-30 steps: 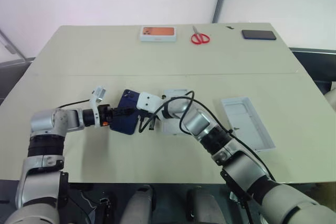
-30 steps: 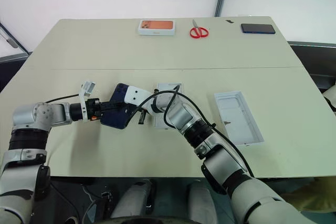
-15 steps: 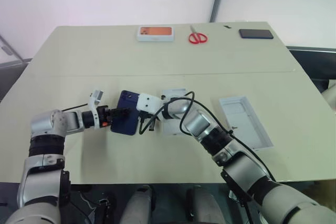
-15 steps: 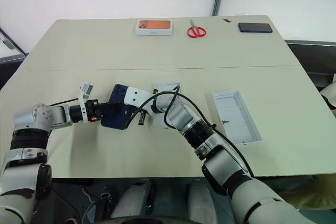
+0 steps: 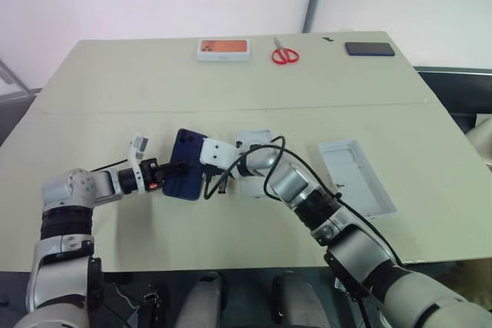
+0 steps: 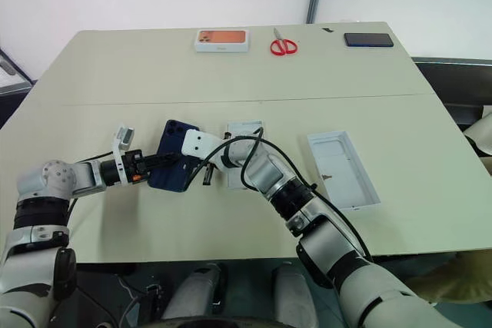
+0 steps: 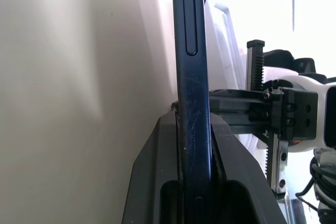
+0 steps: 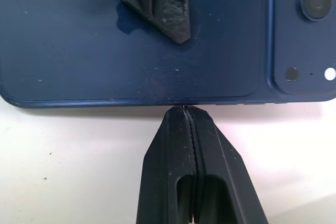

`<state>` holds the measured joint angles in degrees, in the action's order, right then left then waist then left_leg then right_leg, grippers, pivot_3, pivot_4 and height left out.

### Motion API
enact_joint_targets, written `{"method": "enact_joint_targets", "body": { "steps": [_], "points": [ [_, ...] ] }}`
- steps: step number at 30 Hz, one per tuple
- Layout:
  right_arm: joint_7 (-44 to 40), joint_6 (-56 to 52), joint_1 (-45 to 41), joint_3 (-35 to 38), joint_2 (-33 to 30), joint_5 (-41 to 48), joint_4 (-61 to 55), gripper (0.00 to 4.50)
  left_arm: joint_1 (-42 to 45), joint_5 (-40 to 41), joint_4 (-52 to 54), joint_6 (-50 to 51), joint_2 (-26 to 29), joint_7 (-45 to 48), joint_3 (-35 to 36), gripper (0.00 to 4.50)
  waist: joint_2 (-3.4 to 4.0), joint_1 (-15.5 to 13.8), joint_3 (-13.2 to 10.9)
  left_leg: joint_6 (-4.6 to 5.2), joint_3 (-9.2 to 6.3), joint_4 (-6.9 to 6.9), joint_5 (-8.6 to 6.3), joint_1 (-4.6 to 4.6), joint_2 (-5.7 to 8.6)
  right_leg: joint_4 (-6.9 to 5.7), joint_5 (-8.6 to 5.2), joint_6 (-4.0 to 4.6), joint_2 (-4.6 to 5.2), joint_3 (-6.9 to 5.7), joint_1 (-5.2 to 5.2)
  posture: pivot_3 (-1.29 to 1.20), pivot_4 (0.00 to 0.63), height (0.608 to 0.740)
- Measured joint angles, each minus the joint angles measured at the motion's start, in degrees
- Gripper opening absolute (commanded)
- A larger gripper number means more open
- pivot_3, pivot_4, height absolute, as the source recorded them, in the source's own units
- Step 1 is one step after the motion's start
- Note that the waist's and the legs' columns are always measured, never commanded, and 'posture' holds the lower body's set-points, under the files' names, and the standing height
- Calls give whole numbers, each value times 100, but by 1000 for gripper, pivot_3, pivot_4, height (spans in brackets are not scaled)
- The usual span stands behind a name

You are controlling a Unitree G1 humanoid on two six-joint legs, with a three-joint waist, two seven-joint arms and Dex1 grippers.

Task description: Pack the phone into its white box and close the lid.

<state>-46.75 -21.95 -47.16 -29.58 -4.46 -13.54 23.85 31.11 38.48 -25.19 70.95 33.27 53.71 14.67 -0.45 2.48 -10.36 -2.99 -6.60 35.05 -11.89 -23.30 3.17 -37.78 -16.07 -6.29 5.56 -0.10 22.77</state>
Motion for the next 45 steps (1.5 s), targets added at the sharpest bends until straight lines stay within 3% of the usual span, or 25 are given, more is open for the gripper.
{"method": "enact_joint_targets", "body": {
  "steps": [8, 13, 16, 19, 23, 30, 45],
  "points": [
    [-397, -181, 302, 321, -6, 593, -525, 0, -94, 321, -81, 348, -99, -298, 503, 486, -1, 7, -1, 0, 0, 0, 0, -4, -2, -1, 0, 0, -1, 0, 7, 0, 150, 740],
    [-477, -545, 280, 1405, 295, 1828, -1280, 0, -72, 771, -181, 501, -377, -628, 1331, 486, -18, 5, -12, -2, 0, 1, 1, -17, -8, -13, 0, 0, -1, 2, 27, 0, 150, 740],
    [-674, -914, 183, 1836, 182, 2425, -1510, 876, -123, 984, 16, 493, -517, -801, 1615, 403, -23, -6, -14, -2, 0, 1, 1, -17, -8, -11, 0, 1, 1, 3, 26, 0, 150, 740],
    [-1015, -1059, 316, 1710, -379, 2549, -1730, 2323, -141, 1155, 109, 544, -715, -1098, 1864, 403, -25, -25, -15, -2, 1, 1, 1, -18, -4, -10, 0, 1, 2, 3, 26, 0, 150, 740],
    [-1728, -823, 931, 1260, -1529, 2477, -2126, 2323, -177, 1386, 161, 628, -932, -1422, 2090, 403, -40, -24, -25, -1, 6, 1, 0, -21, -2, -1, 0, 0, 2, 3, 25, 0, 150, 740],
    [-2421, -275, 1239, 1072, -2481, 2481, -2699, 2323, -287, 1701, 533, 652, -1207, -1890, 2216, 403, -45, 1, -27, -1, 13, 2, 0, -21, -10, -7, 0, -1, -1, 4, 28, 0, 150, 740],
    [-2408, 853, 1351, 576, -2825, 1601, -2148, 2323, -403, 1913, 935, 643, -1338, -2266, 2034, 403, -59, -41, -35, -2, 9, 5, 0, -21, -7, 1, 0, 0, 2, 4, 21, 0, 150, 740]
  ]
}}
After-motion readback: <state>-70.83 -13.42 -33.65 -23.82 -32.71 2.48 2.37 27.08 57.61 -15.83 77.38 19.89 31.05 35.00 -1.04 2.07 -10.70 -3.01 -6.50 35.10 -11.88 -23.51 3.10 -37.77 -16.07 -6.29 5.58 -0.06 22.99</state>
